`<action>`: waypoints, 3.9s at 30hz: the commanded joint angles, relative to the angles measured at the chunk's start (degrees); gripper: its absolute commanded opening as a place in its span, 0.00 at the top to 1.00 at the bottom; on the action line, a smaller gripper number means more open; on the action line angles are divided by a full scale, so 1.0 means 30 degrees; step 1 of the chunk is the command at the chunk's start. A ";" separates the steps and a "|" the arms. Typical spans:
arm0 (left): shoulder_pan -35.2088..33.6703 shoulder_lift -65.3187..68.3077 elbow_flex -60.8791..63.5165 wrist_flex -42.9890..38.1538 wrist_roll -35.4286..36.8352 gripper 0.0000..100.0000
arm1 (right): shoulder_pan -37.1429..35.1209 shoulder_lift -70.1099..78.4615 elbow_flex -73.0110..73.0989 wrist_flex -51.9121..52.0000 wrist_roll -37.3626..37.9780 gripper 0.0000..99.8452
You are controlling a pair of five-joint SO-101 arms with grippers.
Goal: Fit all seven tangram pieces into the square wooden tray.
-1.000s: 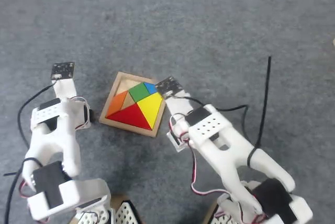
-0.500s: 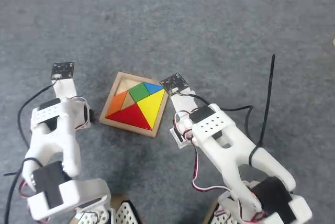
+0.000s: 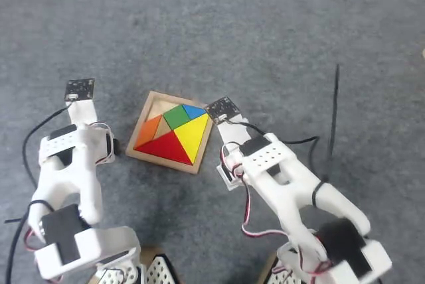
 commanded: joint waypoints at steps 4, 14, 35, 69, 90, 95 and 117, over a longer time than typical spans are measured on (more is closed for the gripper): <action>0.0205 -0.0733 0.0015 -0.0381 -0.0205 0.82 | 0.0747 0.1773 -0.1495 0.0015 -0.0176 0.73; 0.0205 -0.0733 0.0015 -0.0381 -0.0205 0.82 | 0.0689 0.1978 -0.1670 -0.0161 -0.0205 0.83; 0.0205 -0.0703 0.0015 -0.0381 -0.0205 0.82 | 0.0806 0.1919 -0.4073 -0.0777 -0.6564 0.86; 0.0205 -0.0733 0.0190 -0.0586 -0.0176 0.82 | 0.0484 0.4469 -0.8381 0.0278 -1.5414 0.71; 0.0205 -0.0733 0.0190 -0.0586 -0.0176 0.82 | 0.0894 0.6901 -0.8733 -0.0542 -1.7319 0.71; 0.0205 -0.0733 0.0190 -0.0586 -0.0176 0.82 | 0.1861 0.7722 -0.8733 -0.0425 -1.7319 0.72; 0.0205 -0.0733 0.0190 -0.0586 -0.0176 0.82 | 0.1509 0.7546 -0.8733 -0.0337 -1.6850 0.97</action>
